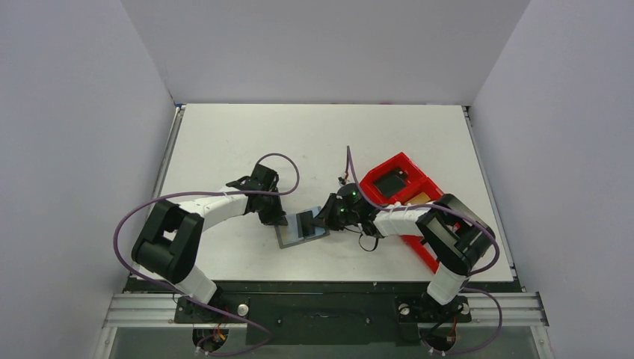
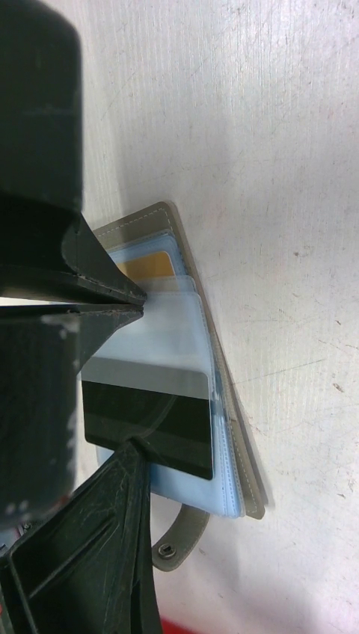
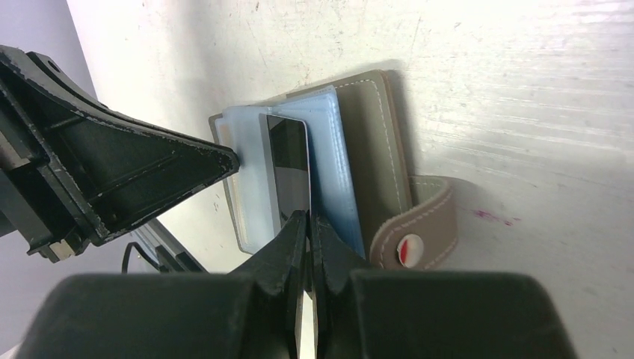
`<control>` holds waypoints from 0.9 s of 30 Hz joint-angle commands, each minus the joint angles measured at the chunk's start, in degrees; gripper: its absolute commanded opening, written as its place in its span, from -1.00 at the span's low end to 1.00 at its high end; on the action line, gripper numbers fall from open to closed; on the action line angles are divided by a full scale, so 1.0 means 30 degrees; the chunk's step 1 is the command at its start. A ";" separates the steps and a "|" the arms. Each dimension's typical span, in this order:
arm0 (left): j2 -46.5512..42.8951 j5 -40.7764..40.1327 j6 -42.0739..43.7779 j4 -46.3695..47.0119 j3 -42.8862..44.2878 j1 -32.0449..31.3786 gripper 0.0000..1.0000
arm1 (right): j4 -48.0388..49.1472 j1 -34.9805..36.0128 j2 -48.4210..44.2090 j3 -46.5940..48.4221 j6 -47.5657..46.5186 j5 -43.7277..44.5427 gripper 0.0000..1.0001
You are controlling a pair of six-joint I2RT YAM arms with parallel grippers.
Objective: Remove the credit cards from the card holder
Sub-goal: Remove the credit card from the card holder, then place the credit card in the storage box.
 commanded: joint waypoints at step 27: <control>-0.2518 -0.0143 0.1679 -0.3280 0.3450 -0.0401 -0.34 | -0.5659 -0.0264 -0.5334 0.1486 -0.2481 0.2608 -1.00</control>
